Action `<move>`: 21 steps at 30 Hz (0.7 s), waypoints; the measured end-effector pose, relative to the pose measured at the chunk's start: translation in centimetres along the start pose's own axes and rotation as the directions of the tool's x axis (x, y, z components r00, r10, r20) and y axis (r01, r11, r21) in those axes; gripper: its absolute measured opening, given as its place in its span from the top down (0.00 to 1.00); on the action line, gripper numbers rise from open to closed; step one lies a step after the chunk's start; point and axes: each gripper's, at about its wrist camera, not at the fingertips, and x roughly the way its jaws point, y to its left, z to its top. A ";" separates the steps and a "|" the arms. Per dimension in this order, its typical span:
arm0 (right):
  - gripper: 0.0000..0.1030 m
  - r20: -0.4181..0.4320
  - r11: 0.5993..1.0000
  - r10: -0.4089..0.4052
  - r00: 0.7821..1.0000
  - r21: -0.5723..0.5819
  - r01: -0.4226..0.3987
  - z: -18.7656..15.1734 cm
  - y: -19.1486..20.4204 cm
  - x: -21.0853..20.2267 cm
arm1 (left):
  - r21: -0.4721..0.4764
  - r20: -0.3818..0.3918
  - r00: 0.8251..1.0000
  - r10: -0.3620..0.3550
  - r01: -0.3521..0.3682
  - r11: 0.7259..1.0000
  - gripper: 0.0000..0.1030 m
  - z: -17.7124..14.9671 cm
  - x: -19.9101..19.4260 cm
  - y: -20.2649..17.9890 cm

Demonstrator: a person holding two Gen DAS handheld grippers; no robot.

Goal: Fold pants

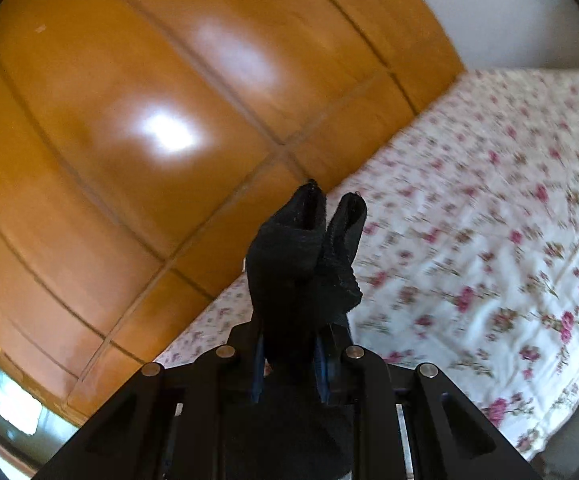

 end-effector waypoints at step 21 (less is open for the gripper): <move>0.80 -0.148 0.895 0.222 0.964 -0.361 -0.262 -7.3 17.2 1.9 | -0.122 0.038 0.990 -0.132 0.136 0.983 0.40 -0.1 -1.8 1.3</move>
